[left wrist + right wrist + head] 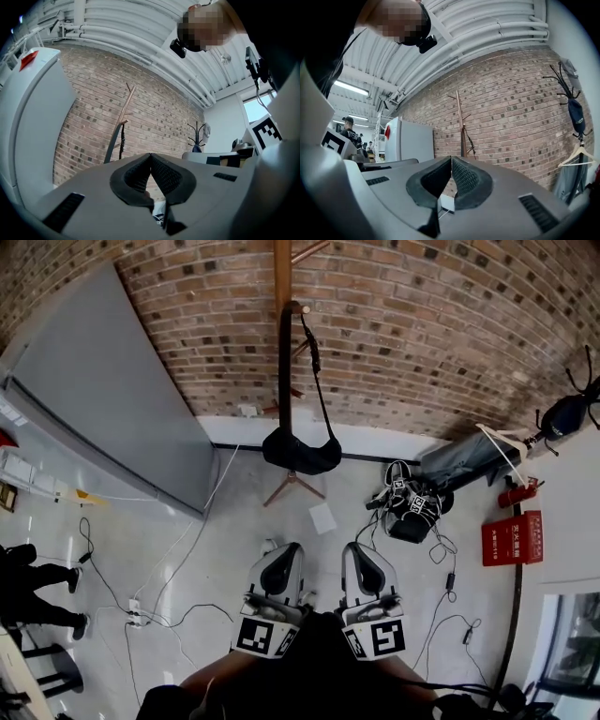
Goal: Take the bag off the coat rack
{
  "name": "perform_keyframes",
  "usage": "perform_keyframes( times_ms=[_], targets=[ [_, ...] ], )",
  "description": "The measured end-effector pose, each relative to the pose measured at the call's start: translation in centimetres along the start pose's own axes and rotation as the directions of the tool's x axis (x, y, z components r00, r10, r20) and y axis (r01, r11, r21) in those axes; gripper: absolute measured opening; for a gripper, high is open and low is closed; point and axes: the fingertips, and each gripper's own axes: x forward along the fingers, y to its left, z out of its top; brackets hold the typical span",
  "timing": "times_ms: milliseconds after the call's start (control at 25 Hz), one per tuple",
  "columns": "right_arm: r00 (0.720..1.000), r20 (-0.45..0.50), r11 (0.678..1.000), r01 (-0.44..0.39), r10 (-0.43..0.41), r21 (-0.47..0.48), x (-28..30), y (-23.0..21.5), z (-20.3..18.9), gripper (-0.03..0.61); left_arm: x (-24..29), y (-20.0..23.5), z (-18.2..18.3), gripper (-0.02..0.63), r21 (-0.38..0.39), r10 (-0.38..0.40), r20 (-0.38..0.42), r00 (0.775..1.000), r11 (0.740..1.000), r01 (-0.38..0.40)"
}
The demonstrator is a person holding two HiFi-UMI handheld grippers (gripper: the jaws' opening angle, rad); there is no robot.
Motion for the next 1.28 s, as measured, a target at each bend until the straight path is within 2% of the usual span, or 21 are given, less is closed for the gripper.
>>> perform_keyframes(
  times_ms=[240, 520, 720, 880, 960, 1120, 1280],
  targets=[
    [0.999, -0.025, 1.0, 0.022, -0.022, -0.009, 4.5, -0.9, 0.4, 0.018, 3.7, 3.5, 0.5, 0.017, -0.043, -0.011, -0.001, 1.0, 0.999, 0.011],
    [1.0, -0.013, 0.999, 0.027, -0.027, -0.019, 11.5, -0.4, 1.8, 0.018, 7.4, 9.0, 2.6, 0.017, -0.048, -0.026, 0.015, 1.0, 0.999, 0.026],
    [0.999, -0.01, 0.999, 0.039, -0.039, -0.031, 16.2, -0.1, 2.4, 0.018, 9.8, 12.4, 4.2, 0.017, -0.023, -0.054, 0.043, 0.998, 0.998, 0.055],
    [0.998, -0.012, 0.997, 0.057, -0.058, -0.044, 18.8, -0.1, 2.6, 0.018, 10.8, 13.9, 4.1, 0.017, 0.024, -0.101, -0.001, 0.995, 0.995, 0.101],
    [0.997, -0.015, 0.996, 0.071, -0.072, -0.044, 20.0, -0.1, 2.5, 0.018, 11.3, 15.0, 3.9, 0.017, 0.017, -0.11, -0.016, 0.994, 0.994, 0.11],
    [0.995, -0.01, 0.995, 0.101, -0.101, -0.023, 21.9, -0.3, 2.1, 0.018, 12.5, 17.3, 4.4, 0.017, -0.018, -0.105, 0.014, 0.994, 0.994, 0.105],
    [0.994, -0.006, 0.994, 0.107, -0.107, -0.005, 23.1, -0.8, 2.0, 0.018, 13.5, 17.9, 4.3, 0.017, -0.017, -0.105, -0.014, 0.994, 0.994, 0.105]
  ],
)
